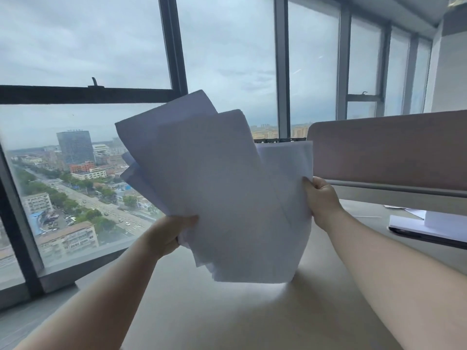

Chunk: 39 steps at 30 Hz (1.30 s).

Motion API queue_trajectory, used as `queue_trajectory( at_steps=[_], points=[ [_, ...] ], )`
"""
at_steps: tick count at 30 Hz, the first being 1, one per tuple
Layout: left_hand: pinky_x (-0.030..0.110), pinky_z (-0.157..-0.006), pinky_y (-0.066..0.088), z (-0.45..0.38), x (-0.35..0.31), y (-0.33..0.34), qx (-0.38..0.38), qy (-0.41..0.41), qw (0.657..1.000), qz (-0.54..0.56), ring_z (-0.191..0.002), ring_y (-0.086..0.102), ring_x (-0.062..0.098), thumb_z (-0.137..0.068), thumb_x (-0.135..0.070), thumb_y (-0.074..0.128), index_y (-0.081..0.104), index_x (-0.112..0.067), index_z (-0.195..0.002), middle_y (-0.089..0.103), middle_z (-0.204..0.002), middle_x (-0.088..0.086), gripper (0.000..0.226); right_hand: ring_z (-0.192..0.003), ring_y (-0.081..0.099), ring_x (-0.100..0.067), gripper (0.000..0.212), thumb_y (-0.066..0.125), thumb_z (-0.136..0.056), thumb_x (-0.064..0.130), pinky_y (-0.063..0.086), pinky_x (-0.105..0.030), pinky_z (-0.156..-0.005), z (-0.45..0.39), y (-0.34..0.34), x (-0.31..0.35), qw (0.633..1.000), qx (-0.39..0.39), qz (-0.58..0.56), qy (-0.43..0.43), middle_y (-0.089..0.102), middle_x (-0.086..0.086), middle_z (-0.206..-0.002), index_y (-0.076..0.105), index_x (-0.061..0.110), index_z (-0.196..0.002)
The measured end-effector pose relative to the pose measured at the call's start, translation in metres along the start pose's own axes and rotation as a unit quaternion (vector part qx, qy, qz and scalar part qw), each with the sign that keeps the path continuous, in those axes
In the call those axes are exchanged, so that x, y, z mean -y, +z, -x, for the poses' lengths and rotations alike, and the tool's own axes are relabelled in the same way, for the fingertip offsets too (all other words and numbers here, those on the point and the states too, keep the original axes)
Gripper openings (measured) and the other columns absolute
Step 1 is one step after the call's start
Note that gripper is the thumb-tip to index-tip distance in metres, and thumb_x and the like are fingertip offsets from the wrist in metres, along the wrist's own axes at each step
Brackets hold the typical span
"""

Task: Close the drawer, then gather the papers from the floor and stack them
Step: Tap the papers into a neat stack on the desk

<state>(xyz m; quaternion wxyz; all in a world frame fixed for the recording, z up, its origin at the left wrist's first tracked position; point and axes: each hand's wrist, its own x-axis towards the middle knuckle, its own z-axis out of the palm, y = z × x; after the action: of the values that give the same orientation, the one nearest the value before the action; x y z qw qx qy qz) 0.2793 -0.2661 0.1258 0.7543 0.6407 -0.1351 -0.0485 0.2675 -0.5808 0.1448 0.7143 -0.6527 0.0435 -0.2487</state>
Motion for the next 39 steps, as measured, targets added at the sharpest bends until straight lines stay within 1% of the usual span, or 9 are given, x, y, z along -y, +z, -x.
queue_trajectory(
  at_steps=[8, 11, 14, 17, 21, 23, 26, 29, 39],
  points=[
    [0.041, -0.073, 0.06, 0.002, 0.006, 0.015, 0.026, -0.034, 0.999, -0.032, -0.074, 0.074, 0.02, -0.061, 0.002, 0.067, 0.067, -0.007, -0.096, 0.078, -0.083, 0.004, 0.036, -0.08, 0.063, -0.024, 0.029, 0.053, -0.093, 0.049, 0.05, -0.031, -0.07, 0.007, 0.016, 0.016, 0.992, 0.109, -0.047, 0.034, 0.069, -0.003, -0.092, 0.067, 0.024, -0.096],
    [0.039, -0.072, 0.06, 0.0, 0.009, 0.024, 0.003, -0.001, 1.0, -0.017, -0.075, 0.074, 0.021, -0.072, 0.006, 0.068, 0.067, -0.008, -0.099, 0.078, -0.085, 0.004, 0.03, -0.097, 0.068, -0.023, 0.062, 0.04, -0.086, 0.071, 0.051, -0.04, -0.096, 0.011, 0.026, 0.018, 0.981, 0.138, -0.098, 0.091, 0.07, -0.001, -0.115, 0.066, 0.023, -0.114],
    [0.037, -0.068, 0.061, -0.001, 0.011, 0.028, -0.017, 0.021, 1.0, -0.003, -0.073, 0.074, 0.02, -0.081, 0.0, 0.062, 0.068, -0.011, -0.096, 0.078, -0.081, 0.003, 0.018, -0.118, 0.062, -0.022, 0.103, 0.043, -0.049, 0.097, 0.044, -0.047, -0.107, 0.011, 0.033, 0.021, 0.971, 0.165, -0.108, 0.136, 0.065, 0.003, -0.13, 0.059, 0.035, -0.13],
    [0.035, -0.064, 0.061, 0.003, 0.013, 0.023, -0.027, 0.031, 0.999, 0.009, -0.072, 0.074, 0.019, -0.073, -0.006, 0.068, 0.067, -0.011, -0.099, 0.078, -0.081, 0.002, 0.027, -0.114, 0.066, -0.021, 0.099, 0.061, -0.05, 0.086, 0.05, -0.046, -0.1, 0.014, 0.03, 0.026, 0.964, 0.233, -0.081, 0.1, 0.068, 0.003, -0.126, 0.056, 0.033, -0.133],
    [0.047, -0.081, 0.058, 0.005, 0.009, 0.024, 0.014, 0.014, 1.0, 0.01, -0.086, 0.073, 0.026, -0.068, -0.011, 0.07, 0.068, -0.007, -0.106, 0.076, -0.097, 0.01, 0.039, -0.085, 0.072, -0.019, 0.05, 0.079, -0.076, 0.015, 0.06, -0.032, -0.077, 0.019, 0.023, 0.019, 0.971, 0.227, 0.007, 0.073, 0.074, -0.006, -0.109, 0.064, 0.01, -0.123],
    [0.046, -0.086, 0.056, 0.006, 0.003, 0.028, 0.044, 0.019, 0.999, -0.008, -0.091, 0.072, 0.027, -0.064, -0.011, 0.077, 0.071, -0.008, -0.1, 0.075, -0.101, 0.011, 0.037, -0.072, 0.072, -0.016, 0.04, 0.075, -0.078, 0.003, 0.061, -0.028, -0.068, 0.019, 0.02, 0.018, 0.975, 0.212, -0.001, 0.067, 0.076, -0.005, -0.094, 0.067, 0.004, -0.118],
    [0.041, -0.089, 0.055, 0.004, -0.005, 0.031, 0.063, 0.04, 0.997, -0.025, -0.092, 0.071, 0.024, -0.043, -0.021, 0.092, 0.076, -0.01, -0.091, 0.075, -0.103, 0.01, 0.052, -0.066, 0.071, -0.015, 0.022, 0.074, -0.08, 0.002, 0.06, -0.025, -0.062, 0.018, 0.017, 0.024, 0.981, 0.185, -0.027, 0.046, 0.076, 0.004, -0.072, 0.072, 0.009, -0.101],
    [0.042, -0.085, 0.057, 0.003, -0.011, 0.038, 0.103, 0.027, 0.994, -0.005, -0.09, 0.072, 0.025, -0.048, -0.011, 0.088, 0.075, -0.008, -0.093, 0.072, -0.109, 0.014, 0.046, -0.076, 0.071, -0.02, 0.019, 0.075, -0.079, 0.005, 0.06, -0.028, -0.07, 0.019, 0.017, 0.031, 0.976, 0.207, -0.06, 0.015, 0.078, 0.004, -0.077, 0.072, 0.017, -0.093],
    [0.032, -0.068, 0.059, 0.009, -0.01, 0.048, 0.177, -0.001, 0.984, 0.008, -0.081, 0.074, 0.021, -0.026, -0.02, 0.095, 0.079, -0.012, -0.083, 0.078, -0.088, 0.007, 0.059, -0.102, 0.072, -0.023, 0.096, 0.095, -0.035, 0.046, 0.059, -0.041, -0.085, 0.019, -0.011, 0.02, 0.937, 0.327, -0.054, 0.106, 0.073, -0.006, -0.116, 0.064, 0.018, -0.122]
  ],
)
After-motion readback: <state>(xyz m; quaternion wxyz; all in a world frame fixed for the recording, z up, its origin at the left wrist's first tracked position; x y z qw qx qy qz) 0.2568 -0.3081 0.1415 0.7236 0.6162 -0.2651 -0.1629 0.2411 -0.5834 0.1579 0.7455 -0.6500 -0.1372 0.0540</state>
